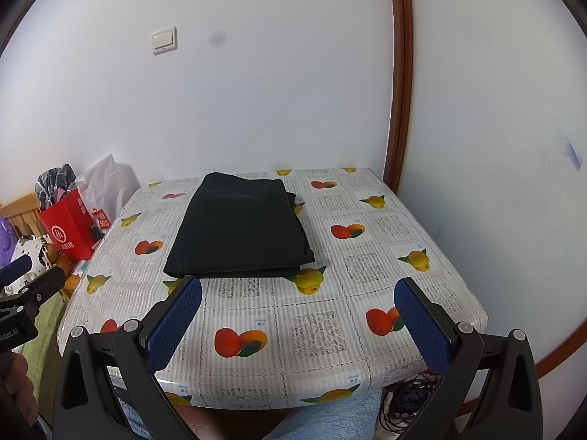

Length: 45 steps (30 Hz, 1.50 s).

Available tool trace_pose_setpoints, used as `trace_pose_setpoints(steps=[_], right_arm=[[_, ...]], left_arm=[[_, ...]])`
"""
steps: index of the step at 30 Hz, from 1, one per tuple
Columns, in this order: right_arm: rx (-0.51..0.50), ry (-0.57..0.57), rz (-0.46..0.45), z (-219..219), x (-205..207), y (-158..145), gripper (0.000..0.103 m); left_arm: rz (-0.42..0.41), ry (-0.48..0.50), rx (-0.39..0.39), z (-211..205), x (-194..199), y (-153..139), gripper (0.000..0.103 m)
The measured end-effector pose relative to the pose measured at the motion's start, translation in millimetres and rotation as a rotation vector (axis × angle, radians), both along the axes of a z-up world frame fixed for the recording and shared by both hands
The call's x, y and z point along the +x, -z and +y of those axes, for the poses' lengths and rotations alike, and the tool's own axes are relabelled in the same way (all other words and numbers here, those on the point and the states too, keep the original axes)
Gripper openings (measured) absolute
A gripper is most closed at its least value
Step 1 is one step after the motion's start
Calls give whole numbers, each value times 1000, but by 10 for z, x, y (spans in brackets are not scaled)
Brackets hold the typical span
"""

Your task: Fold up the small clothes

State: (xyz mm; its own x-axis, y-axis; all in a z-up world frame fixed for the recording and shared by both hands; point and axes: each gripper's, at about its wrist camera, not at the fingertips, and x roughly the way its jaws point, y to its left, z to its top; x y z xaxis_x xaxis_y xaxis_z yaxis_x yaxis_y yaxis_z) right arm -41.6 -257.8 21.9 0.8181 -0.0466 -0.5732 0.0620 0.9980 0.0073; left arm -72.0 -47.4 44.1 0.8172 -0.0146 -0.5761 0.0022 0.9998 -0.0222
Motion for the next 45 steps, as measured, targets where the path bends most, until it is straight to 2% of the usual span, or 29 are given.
trace_pose_setpoints(steps=[45], right_arm=[[2,-1,-3,-23,-20,-11,103]], left_arm=[[7,-7,-4,20,-19,41,103]])
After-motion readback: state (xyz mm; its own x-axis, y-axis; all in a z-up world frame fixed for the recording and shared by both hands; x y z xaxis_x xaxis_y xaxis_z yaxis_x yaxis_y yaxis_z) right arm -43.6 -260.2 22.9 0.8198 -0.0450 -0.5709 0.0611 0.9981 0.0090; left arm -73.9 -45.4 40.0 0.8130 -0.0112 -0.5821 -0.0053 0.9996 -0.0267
